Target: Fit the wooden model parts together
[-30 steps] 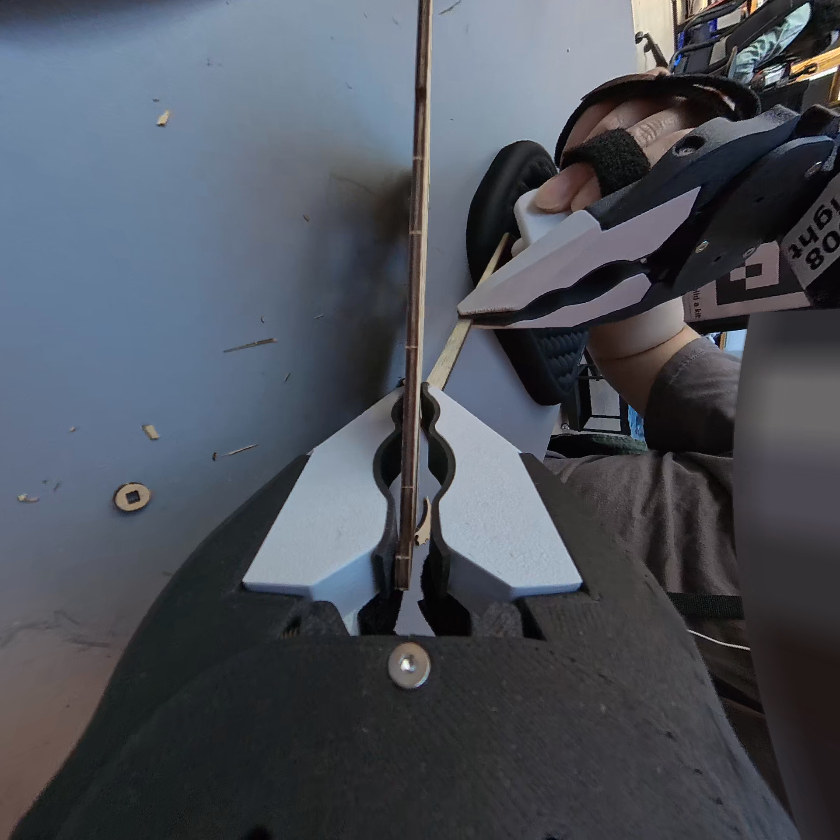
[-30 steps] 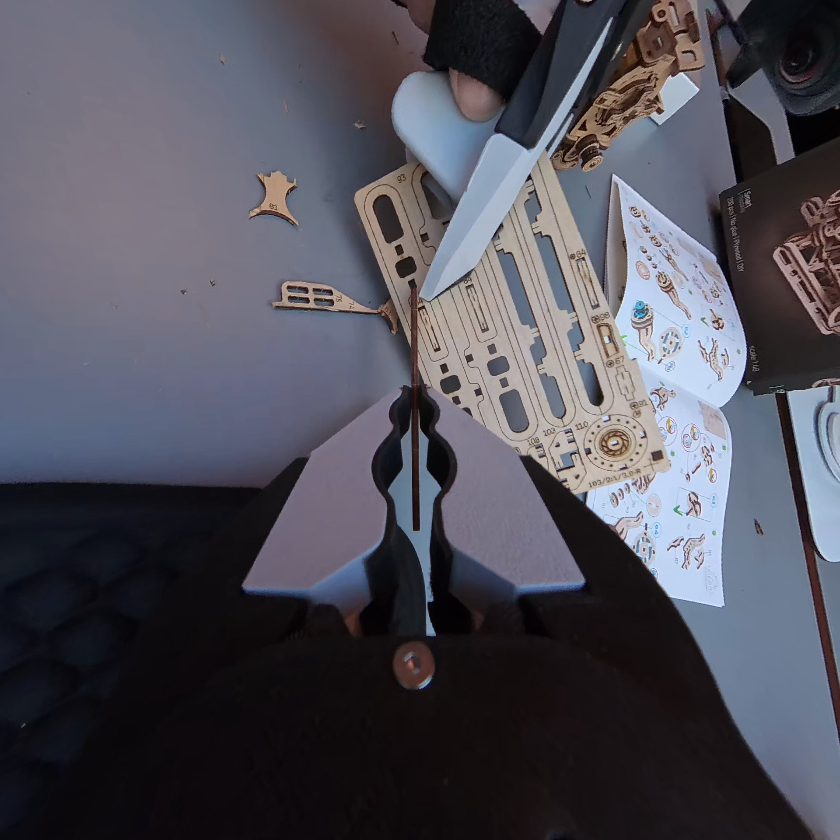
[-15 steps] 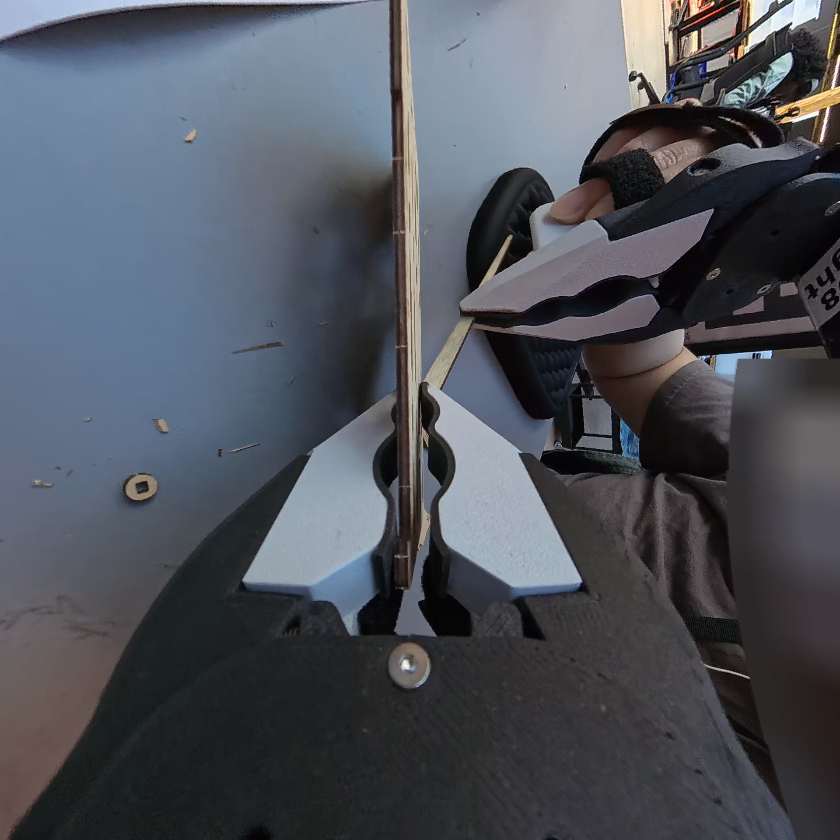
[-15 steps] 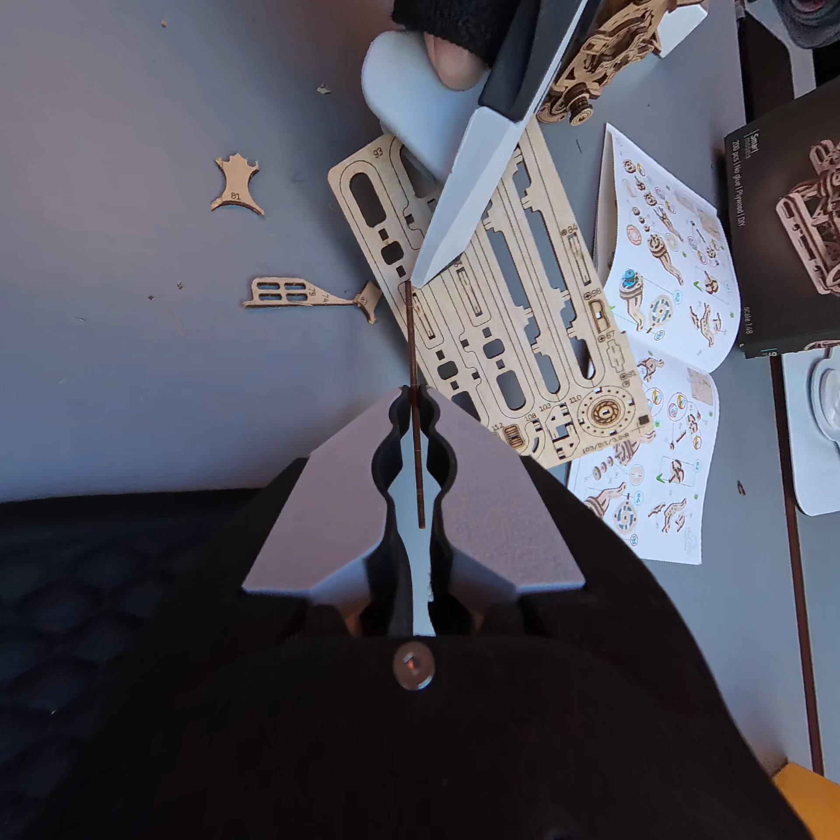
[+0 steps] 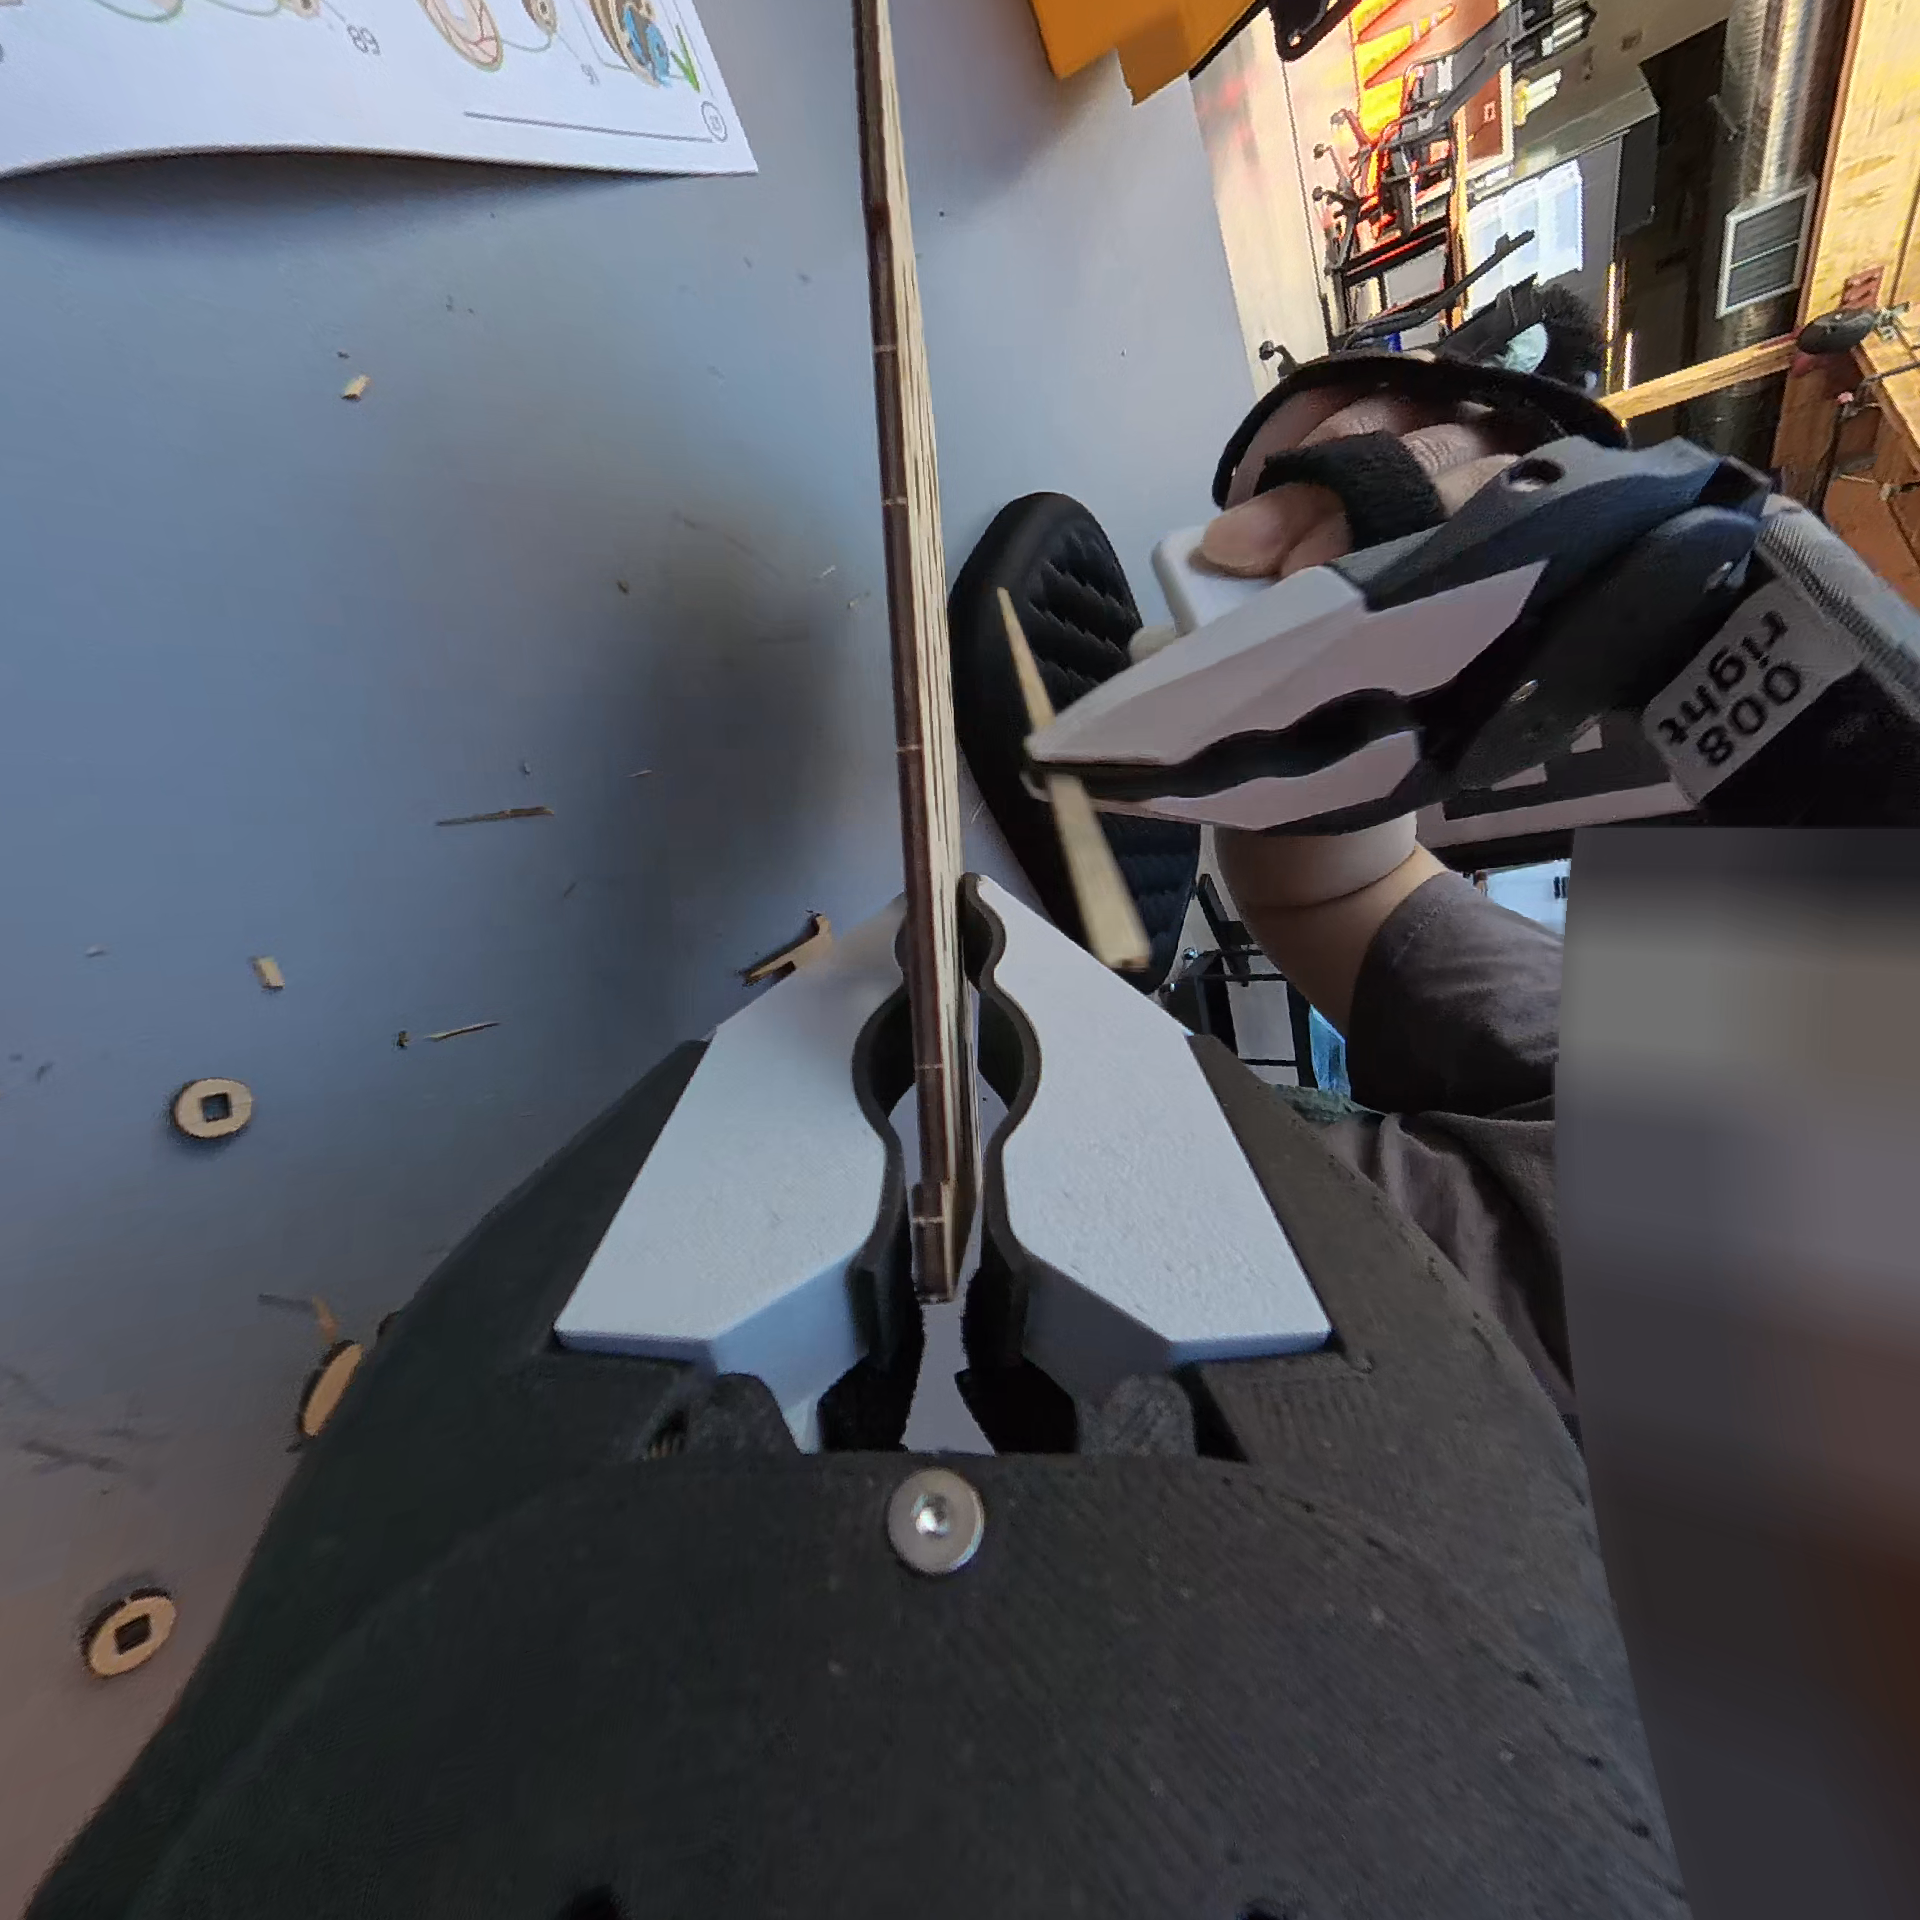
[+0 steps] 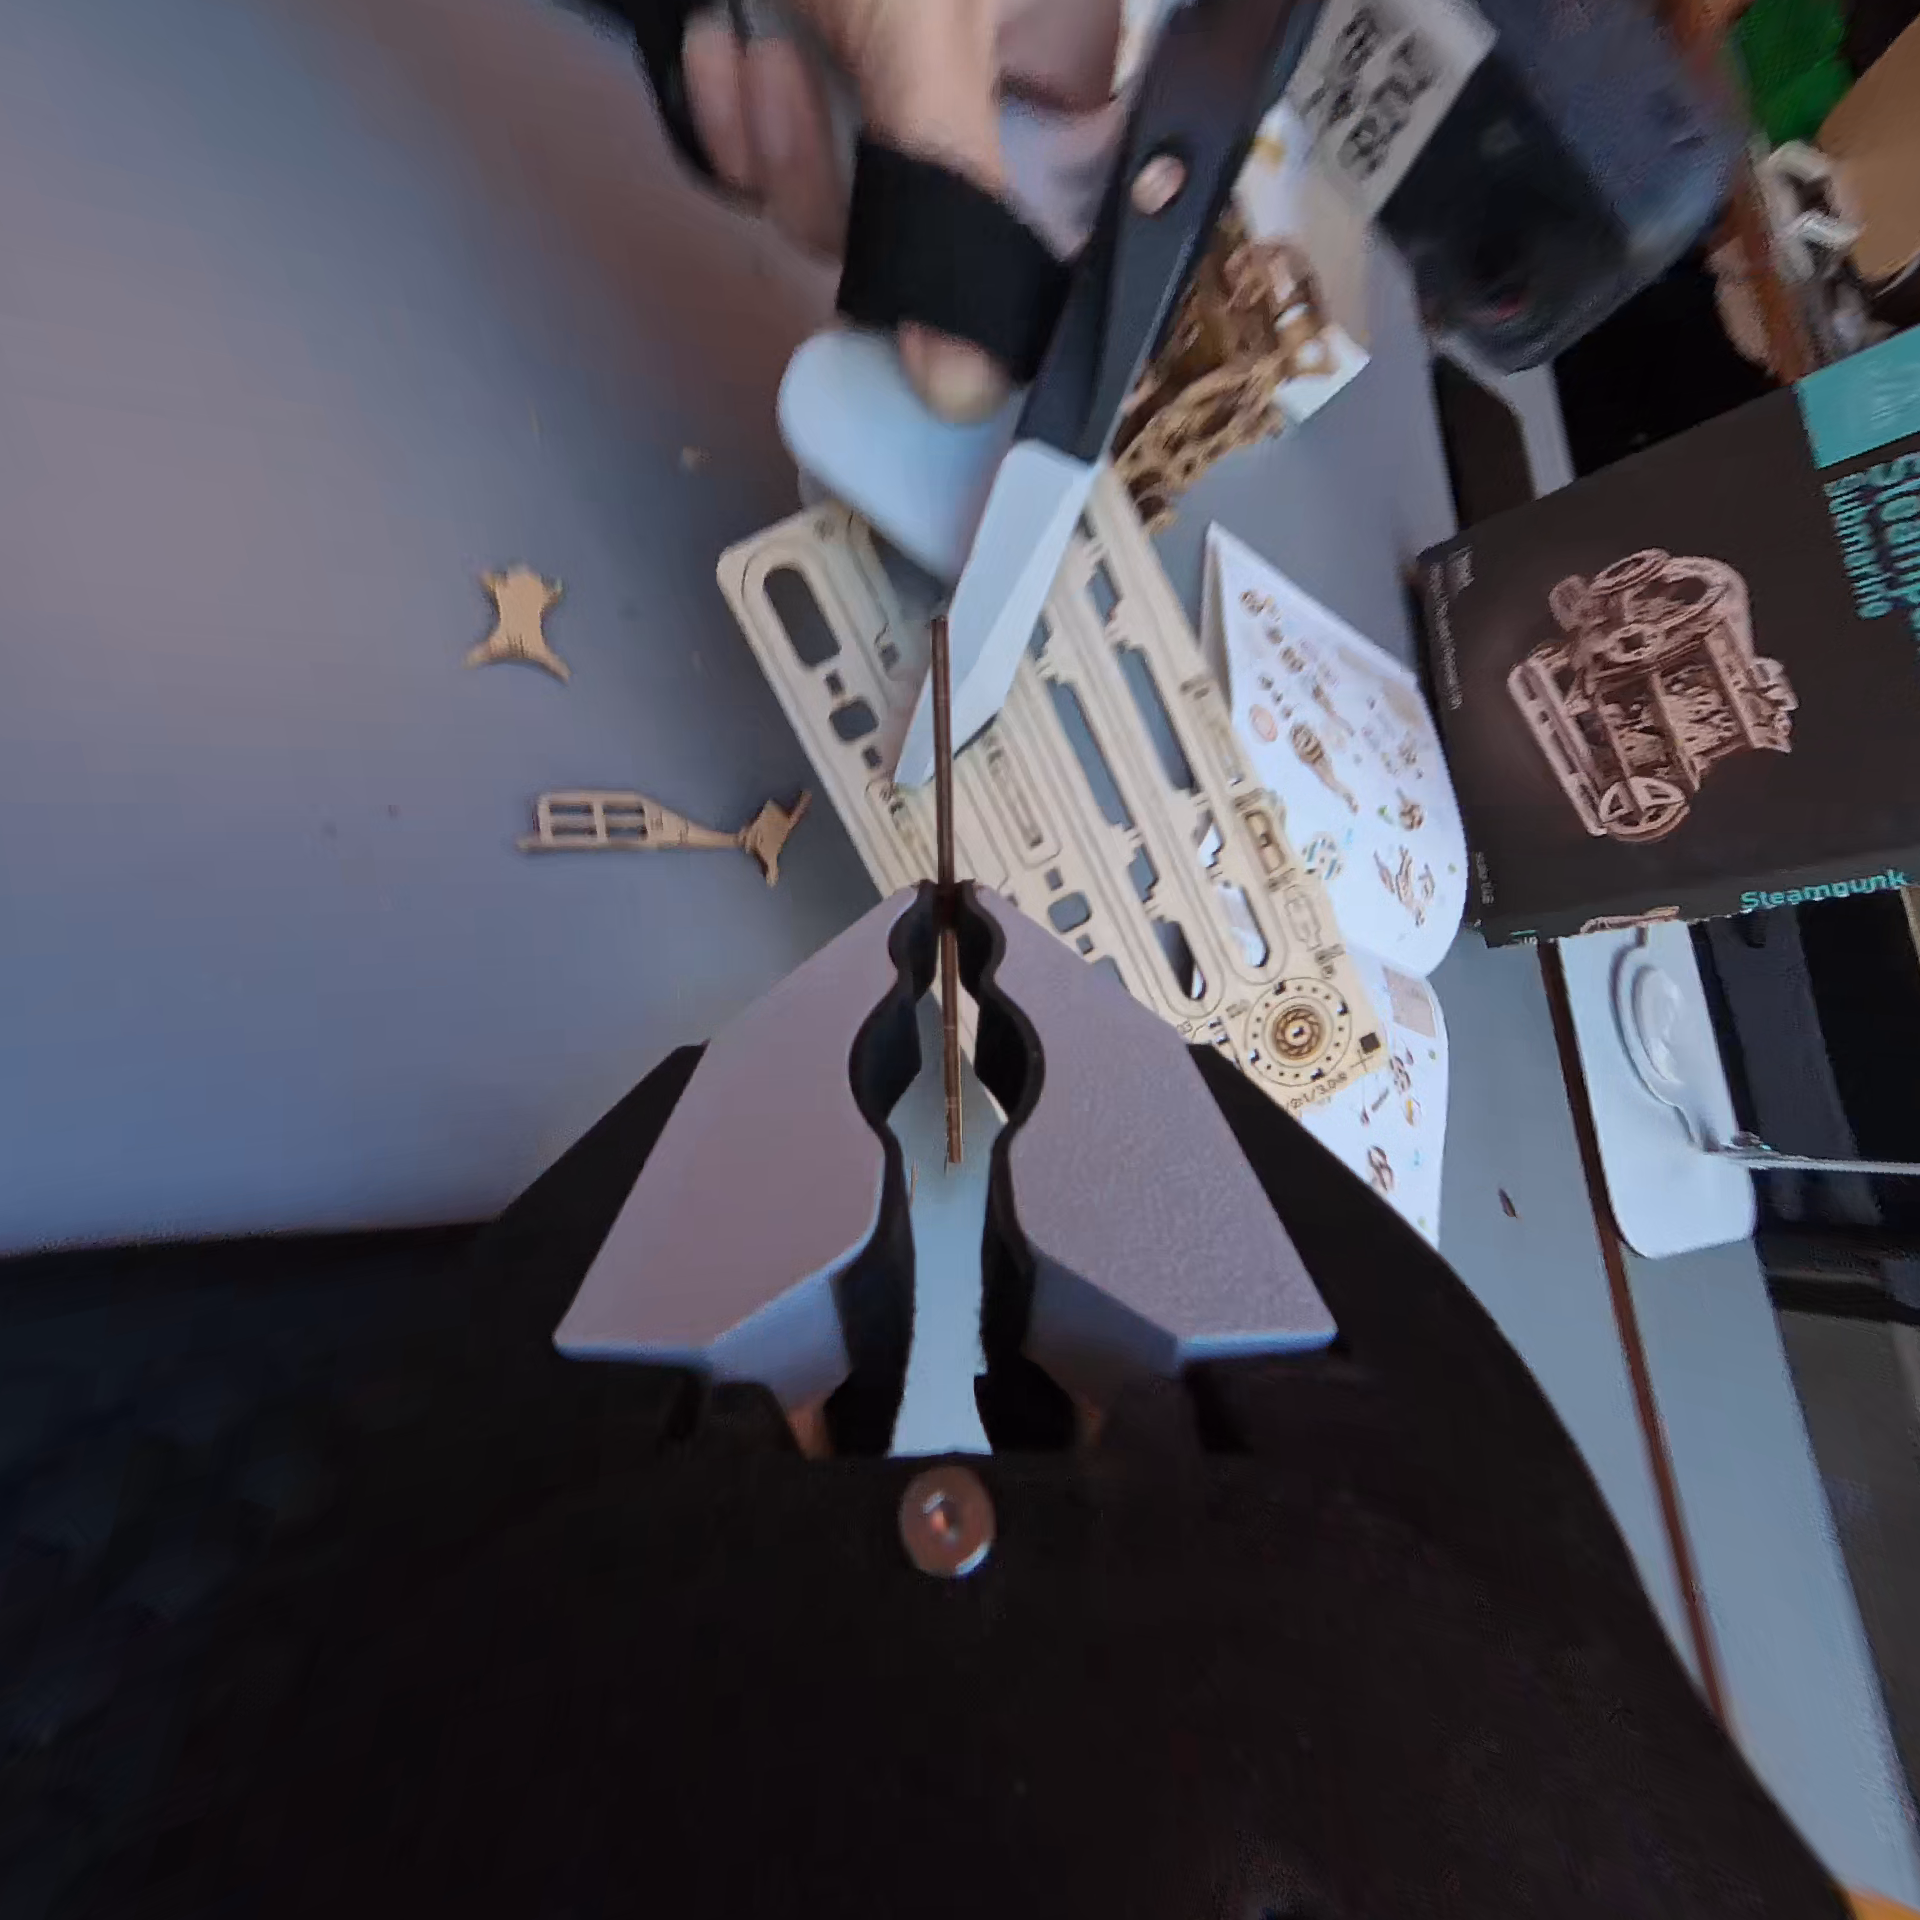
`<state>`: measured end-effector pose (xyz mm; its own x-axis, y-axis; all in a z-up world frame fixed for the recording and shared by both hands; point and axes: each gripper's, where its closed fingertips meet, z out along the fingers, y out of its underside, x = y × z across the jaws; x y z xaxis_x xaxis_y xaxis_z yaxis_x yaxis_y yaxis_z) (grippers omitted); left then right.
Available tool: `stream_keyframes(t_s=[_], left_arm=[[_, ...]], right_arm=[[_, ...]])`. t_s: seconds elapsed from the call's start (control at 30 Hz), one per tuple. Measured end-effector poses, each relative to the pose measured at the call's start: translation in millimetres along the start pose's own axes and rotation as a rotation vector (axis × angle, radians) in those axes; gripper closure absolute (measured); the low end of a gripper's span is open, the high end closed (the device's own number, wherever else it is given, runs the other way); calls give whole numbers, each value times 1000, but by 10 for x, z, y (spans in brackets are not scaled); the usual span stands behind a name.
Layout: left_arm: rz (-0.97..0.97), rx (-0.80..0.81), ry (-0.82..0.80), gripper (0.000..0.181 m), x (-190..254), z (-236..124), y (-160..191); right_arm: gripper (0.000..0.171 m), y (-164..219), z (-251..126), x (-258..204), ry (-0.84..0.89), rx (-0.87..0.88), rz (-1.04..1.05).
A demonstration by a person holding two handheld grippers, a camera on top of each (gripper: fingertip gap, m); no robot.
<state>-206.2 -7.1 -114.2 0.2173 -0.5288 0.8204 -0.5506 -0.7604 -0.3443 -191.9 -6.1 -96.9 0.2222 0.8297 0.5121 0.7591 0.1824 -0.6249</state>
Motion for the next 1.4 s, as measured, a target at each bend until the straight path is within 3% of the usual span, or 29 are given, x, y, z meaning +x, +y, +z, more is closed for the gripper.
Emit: stream_keyframes(t_s=[0.13, 0.2, 0.43, 0.63, 0.9, 1.07, 1.23, 1.4], left_arm=[[-44, 35, 67, 180, -2, 26, -15], [-95, 65, 185, 180, 112, 49, -46], [-155, 152, 397, 180, 387, 31, -132], [-161, 163, 351, 180, 306, 70, -120], [-196, 121, 288, 180, 212, 249, -75], [-230, 127, 332, 180, 311, 322, -48], [-214, 162, 317, 180, 456, 297, -2], [-194, 187, 253, 180, 532, 219, 295]], right_arm=[[171, -573, -378, 290, -18, 668, 506], [170, -538, -358, 341, -71, 764, 713], [170, -570, -396, 386, -9, 743, 698], [170, -470, -329, 369, 15, 730, 712], [170, -318, -254, 190, 90, 568, 576], [170, -247, -410, 216, 135, 592, 678], [170, -324, -602, 182, 115, 648, 914], [170, -502, -681, 30, 117, 732, 1109]])
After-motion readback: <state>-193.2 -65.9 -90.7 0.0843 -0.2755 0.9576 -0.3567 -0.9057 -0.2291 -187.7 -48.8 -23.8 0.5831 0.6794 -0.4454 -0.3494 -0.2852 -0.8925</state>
